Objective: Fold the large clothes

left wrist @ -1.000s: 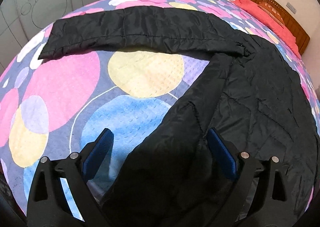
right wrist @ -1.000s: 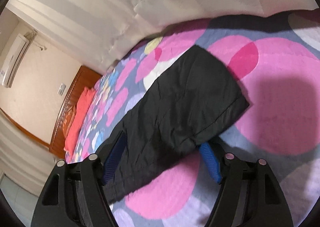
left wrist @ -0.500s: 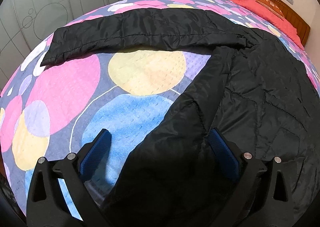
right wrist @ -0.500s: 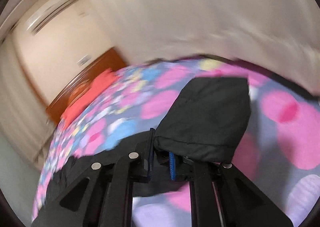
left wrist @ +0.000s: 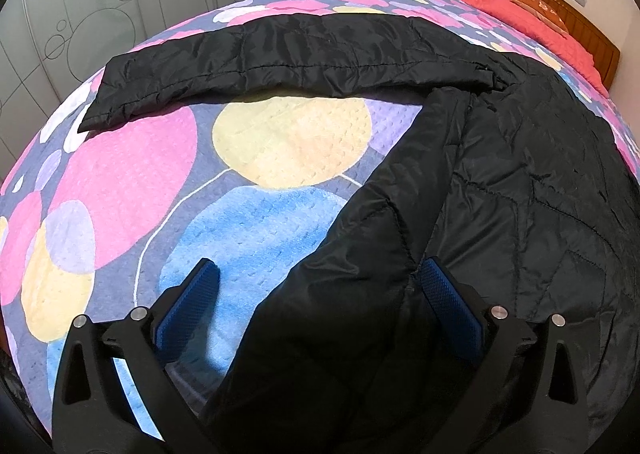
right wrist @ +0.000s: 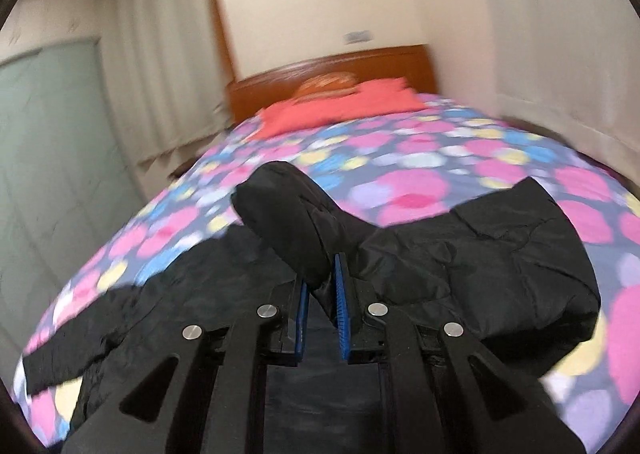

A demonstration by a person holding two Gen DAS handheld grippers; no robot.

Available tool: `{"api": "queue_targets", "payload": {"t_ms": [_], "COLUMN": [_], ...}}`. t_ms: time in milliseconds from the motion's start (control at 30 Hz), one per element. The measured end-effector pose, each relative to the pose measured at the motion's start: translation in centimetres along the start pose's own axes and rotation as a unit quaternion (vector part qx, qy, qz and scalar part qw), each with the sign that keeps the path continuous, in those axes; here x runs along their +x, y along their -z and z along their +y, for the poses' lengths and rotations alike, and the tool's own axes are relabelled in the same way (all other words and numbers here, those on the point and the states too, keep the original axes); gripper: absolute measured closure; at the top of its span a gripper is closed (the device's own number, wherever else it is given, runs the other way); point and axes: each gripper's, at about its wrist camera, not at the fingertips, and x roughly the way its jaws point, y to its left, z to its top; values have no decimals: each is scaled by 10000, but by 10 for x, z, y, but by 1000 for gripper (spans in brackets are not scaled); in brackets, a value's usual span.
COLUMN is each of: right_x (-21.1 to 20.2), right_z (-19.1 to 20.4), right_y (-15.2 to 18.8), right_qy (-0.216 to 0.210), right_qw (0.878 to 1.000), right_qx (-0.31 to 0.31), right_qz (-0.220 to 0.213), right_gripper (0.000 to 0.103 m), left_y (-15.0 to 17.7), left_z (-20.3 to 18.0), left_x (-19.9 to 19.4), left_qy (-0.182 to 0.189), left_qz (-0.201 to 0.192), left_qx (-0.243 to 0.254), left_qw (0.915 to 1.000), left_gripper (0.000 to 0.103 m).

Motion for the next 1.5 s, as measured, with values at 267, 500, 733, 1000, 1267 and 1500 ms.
{"api": "queue_targets", "payload": {"t_ms": [267, 500, 733, 1000, 1267, 1500], "right_x": [62, 84, 28, 63, 103, 84], "right_z": [87, 107, 65, -104, -131, -55], "right_y": [57, 89, 50, 4, 24, 25], "right_qy": [-468, -569, -732, 1460, 1943, 1225], "right_qw": [9871, 9662, 9831, 9834, 9660, 9817], "right_qx": [-1047, -1769, -1233, 295, 210, -213], "right_qz": [1116, 1789, 1134, 1038, 1695, 1444], "right_gripper": [91, 39, 35, 46, 45, 45], "left_y": [2, 2, 2, 2, 2, 2], "left_z": [0, 0, 0, -2, -2, -2], "left_x": [0, 0, 0, 0, 0, 0], "left_qy": [4, 0, 1, -29, -33, -38], "left_qz": [-34, -32, -32, -37, -35, -32], "left_qx": [-5, -3, -3, 16, 19, 24], "left_qw": [10000, 10000, 10000, 10000, 10000, 10000], "left_gripper": [2, 2, 2, 2, 2, 2]}}
